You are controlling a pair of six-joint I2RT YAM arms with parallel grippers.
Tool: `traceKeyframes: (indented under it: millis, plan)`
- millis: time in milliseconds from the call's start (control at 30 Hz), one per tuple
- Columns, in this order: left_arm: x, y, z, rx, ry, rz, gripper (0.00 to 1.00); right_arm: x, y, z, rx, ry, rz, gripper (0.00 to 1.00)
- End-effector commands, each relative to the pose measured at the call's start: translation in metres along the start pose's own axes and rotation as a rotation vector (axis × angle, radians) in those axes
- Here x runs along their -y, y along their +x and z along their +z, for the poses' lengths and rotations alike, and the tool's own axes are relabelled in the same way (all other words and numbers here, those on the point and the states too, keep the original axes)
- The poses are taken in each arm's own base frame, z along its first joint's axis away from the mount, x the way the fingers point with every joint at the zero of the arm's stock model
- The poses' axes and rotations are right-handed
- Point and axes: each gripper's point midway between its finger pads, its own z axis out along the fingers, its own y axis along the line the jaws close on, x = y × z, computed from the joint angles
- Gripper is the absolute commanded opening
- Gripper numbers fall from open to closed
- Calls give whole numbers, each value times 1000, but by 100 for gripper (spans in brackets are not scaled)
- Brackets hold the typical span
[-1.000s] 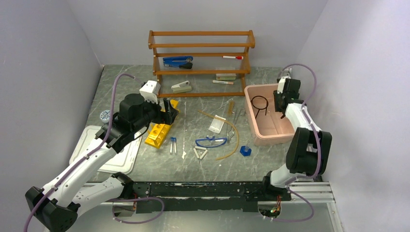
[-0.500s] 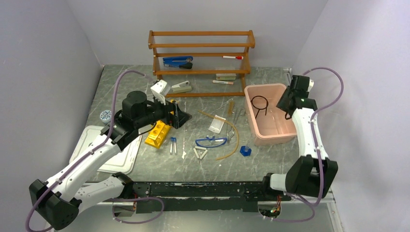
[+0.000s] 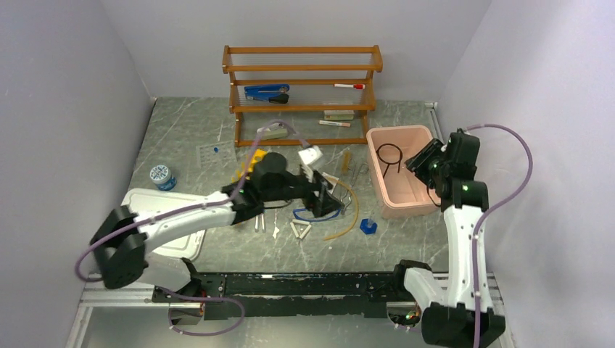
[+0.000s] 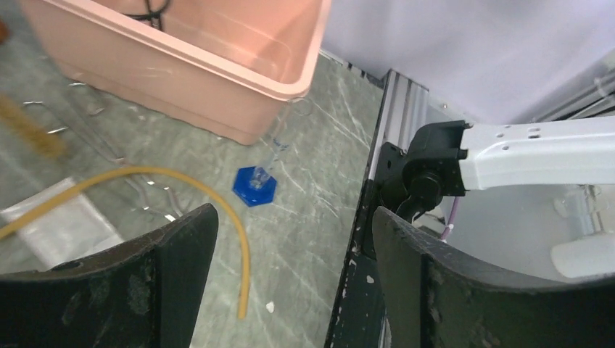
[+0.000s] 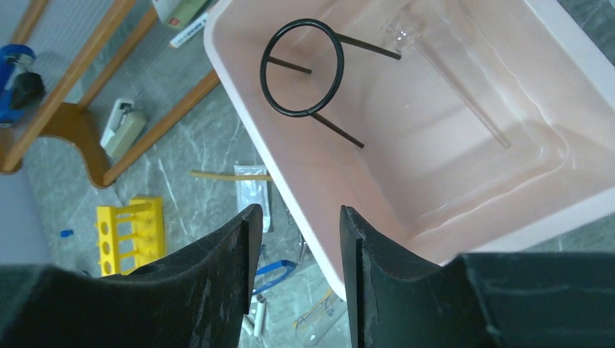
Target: Organize the chemistry lab equipment
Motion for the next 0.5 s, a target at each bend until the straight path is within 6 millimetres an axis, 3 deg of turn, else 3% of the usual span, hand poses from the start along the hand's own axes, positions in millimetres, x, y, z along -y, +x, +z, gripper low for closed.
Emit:
traceKeyframes:
  millis: [0,167,267,467]
  plan:
    - [20,-7,50,76,32,107,81,4,2,-23,88,-1,74,47]
    - [25,19,103,79,35,151,81,7,-3,-37,165,3,116,47]
    - [22,31,129,54,20,191,75,10,-9,-43,193,28,122,47]
    - [9,43,159,52,-25,221,74,11,-18,-49,232,36,95,47]
